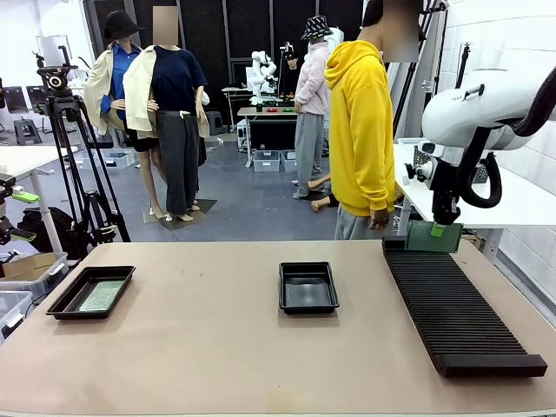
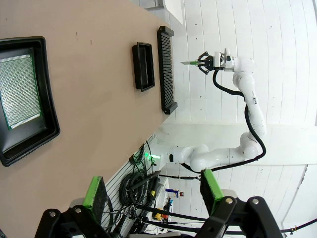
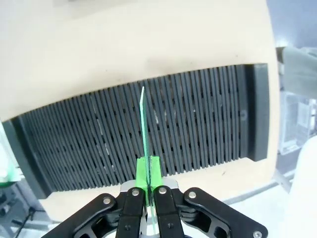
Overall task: Inspect and transfer BCBs to ESD trays.
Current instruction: Pick up the Blank PCB from the PCB Rack and place it in the right ESD tray.
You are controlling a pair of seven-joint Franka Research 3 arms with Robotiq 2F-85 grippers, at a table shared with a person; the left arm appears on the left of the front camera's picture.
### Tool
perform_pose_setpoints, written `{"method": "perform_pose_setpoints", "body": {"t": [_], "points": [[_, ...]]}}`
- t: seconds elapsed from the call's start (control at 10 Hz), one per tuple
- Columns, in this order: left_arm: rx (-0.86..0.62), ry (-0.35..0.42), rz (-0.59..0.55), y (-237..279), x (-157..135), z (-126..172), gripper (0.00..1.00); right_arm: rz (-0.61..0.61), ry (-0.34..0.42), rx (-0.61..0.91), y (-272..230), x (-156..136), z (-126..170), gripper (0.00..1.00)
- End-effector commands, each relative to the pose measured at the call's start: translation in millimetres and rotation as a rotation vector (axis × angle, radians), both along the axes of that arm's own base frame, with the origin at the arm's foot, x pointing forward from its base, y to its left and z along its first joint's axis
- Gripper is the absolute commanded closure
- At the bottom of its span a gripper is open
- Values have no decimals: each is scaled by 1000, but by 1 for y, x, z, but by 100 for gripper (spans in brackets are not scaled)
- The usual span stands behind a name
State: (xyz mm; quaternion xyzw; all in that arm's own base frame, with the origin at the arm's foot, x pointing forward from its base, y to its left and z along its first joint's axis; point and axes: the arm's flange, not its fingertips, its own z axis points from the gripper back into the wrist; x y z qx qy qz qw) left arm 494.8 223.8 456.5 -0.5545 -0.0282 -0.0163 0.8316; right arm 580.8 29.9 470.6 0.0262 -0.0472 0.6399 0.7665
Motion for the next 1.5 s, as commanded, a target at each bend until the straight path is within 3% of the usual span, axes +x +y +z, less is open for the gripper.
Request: {"method": "perform_pose_setpoints", "body": {"t": [0.0, 0.1, 0.4, 0.6, 0.9, 1.0, 1.1, 1.4], "points": [[13, 3, -6, 0, -2, 2, 0, -118, 2, 49, 17, -10, 7, 100], [13, 3, -6, 0, -2, 2, 0, -203, -4, 81, 24, -13, 10, 100], [13, 3, -6, 0, -2, 2, 0, -711, -9, 168, 61, -27, 7, 100], [13, 3, -6, 0, -2, 2, 0, -950, -18, 201, 86, -42, 0, 100], [13, 3, -6, 0, -2, 2, 0, -1175, 1, 177, 133, -65, -7, 100], [13, 3, -6, 0, -2, 2, 0, -1222, 76, 146, 148, -73, -6, 100], [13, 3, -6, 0, -2, 2, 0, -1288, 74, 169, 162, -76, -3, 100], [13, 3, -6, 0, -2, 2, 0, -1392, 105, 215, 202, -92, -3, 100]]}}
